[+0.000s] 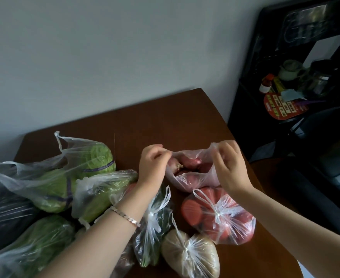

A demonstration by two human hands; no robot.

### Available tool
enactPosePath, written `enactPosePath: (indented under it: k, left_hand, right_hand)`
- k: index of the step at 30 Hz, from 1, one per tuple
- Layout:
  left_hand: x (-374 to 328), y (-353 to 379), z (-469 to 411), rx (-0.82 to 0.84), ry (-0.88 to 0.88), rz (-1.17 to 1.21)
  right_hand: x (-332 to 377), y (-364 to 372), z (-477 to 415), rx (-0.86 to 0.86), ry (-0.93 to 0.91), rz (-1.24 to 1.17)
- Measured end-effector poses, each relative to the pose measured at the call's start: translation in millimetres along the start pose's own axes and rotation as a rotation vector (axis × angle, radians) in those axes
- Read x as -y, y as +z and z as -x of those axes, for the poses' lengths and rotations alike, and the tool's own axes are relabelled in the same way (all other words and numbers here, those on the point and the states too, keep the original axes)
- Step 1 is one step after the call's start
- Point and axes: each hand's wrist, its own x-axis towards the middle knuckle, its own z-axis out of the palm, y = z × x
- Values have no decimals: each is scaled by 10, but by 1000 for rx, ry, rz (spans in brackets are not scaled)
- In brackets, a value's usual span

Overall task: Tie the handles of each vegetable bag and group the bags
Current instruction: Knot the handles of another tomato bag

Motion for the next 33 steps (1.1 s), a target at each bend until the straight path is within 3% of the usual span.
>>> enactPosePath:
  k: [5,12,14,18,23,26,29,33]
  left_hand:
    - [195,31,125,224,-2,180]
    - [398,230,32,207,23,0]
    - [380,267,-30,217,-49,22]
    - [245,293,-229,247,-211,140]
    - [307,310,-443,264,-444,16]
    - [340,351,-439,322,-373,34]
    - [381,385,-450,302,-214,-109]
    - [424,424,-465,353,-61,-167]
  right_hand:
    - [-80,85,-39,219,49,-235]
    - [-105,344,-233,165,263,-203]
    - [-159,414,-305,174,350,-176]
    - [-168,523,-386,314,519,-372]
    - [-263,499,-402,403,554,-432]
    - [-328,491,-433,386,584,-389]
    - [-351,503,-473,286,633,-420]
    - [-395,548,-505,116,594,-266]
